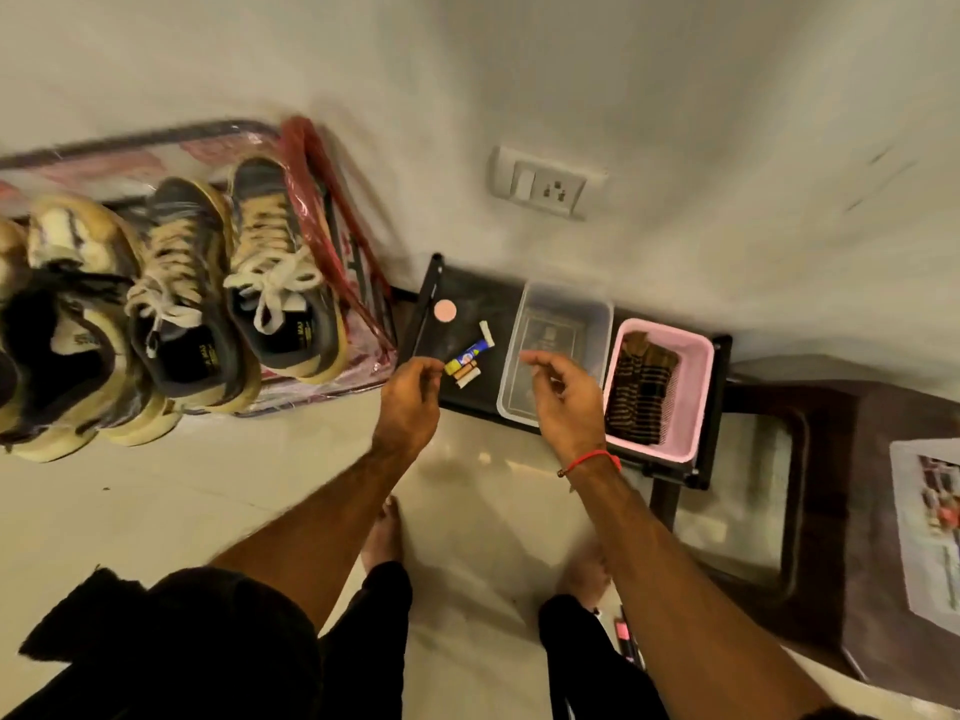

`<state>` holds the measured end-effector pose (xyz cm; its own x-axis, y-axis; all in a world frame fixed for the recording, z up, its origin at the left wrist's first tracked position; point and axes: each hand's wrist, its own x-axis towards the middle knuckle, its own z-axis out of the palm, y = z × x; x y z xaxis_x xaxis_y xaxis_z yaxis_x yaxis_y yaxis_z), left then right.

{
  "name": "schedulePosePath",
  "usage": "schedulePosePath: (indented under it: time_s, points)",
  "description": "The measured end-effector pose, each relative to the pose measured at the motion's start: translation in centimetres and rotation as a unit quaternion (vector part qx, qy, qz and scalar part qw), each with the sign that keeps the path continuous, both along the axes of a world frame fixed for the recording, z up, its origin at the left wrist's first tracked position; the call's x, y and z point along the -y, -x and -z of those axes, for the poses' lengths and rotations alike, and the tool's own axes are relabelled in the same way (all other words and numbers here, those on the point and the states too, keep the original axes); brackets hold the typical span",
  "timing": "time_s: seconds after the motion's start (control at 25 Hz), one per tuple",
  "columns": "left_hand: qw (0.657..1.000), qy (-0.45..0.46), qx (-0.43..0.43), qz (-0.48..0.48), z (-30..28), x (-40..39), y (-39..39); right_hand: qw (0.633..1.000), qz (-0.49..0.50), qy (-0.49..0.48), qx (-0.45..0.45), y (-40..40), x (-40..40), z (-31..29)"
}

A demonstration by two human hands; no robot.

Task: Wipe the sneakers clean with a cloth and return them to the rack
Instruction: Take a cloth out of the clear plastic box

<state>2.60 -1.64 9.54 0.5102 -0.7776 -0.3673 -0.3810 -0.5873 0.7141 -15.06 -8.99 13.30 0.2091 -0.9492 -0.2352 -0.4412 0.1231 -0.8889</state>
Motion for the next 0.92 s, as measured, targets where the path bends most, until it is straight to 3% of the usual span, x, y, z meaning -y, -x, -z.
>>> schedulePosePath:
  time_s: [0.28, 0.4, 0.56, 0.76, 0.92]
  points:
    - [0.990, 0.045, 0.085, 0.099, 13.5, 2.7, -1.0, 0.981, 0.040, 0.092, 0.168, 0.8, -0.3, 8.0]
    - [0.987, 0.019, 0.130, 0.091, 16.1, 3.6, -0.3, 0.971, 0.022, 0.160, 0.174, 2.0, -1.3, 9.0]
    - [0.978, -0.002, 0.184, 0.096, 17.0, 4.0, 0.0, 0.959, 0.086, 0.135, 0.234, 2.8, -0.3, 8.9]
    - [0.976, -0.032, 0.197, 0.088, 16.3, 3.7, 0.0, 0.981, 0.056, 0.085, 0.167, 5.2, -3.5, 7.9]
    - [0.995, 0.049, 0.086, -0.013, 16.0, 3.5, 0.0, 0.982, 0.069, 0.099, 0.143, 5.8, -3.7, 9.5]
